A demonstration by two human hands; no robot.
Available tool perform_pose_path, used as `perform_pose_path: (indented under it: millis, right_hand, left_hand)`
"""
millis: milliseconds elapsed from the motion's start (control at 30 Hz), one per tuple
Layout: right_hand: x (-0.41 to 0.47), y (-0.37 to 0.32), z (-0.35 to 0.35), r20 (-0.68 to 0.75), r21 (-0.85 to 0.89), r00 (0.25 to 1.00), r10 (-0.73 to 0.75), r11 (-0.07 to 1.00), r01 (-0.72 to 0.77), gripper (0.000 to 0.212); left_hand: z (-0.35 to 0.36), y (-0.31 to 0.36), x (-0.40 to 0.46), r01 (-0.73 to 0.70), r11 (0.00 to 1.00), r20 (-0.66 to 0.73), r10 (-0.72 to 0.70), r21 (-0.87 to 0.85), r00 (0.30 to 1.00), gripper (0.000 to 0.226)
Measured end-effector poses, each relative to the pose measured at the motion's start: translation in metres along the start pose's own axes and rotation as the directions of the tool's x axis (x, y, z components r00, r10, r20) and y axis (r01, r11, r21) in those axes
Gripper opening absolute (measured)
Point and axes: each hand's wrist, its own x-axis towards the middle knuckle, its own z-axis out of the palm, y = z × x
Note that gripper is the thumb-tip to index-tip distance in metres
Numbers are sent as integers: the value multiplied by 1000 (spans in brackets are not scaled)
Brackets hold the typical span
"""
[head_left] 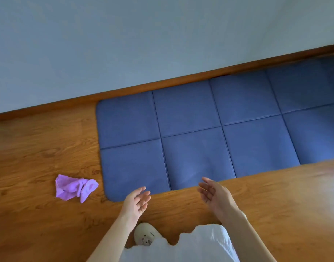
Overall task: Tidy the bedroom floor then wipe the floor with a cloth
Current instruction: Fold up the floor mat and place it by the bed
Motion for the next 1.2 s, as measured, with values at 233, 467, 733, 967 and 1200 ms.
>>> perform_pose_path:
  millis: [233, 467, 733, 967, 1200]
  right_hand:
    - [104, 64, -21, 12, -203, 1000, 19, 979, -16, 17]
    - [216, 102, -43, 263, -852, 927, -268, 387, 354, 26]
    - [325, 118, -48, 875, -476, 423, -235, -568, 671, 47]
    - [400, 103, 5, 988, 109, 52, 145, -896, 430, 53]
    - [412, 112, 21, 993, 87, 50, 109, -943, 320, 54]
  left_hand:
    - [-17, -83, 93, -81, 988, 19, 79, 131, 997, 17]
    - [-39, -134, 192, -409, 588, 161, 428, 698, 890, 20]
    - [9, -86, 295, -705, -306, 740, 491, 640, 459, 48]
    - [20, -94, 369, -652, -565, 836, 507, 506, 211, 56]
    - [-21, -130, 380, -526, -596, 770, 605, 606, 201, 67]
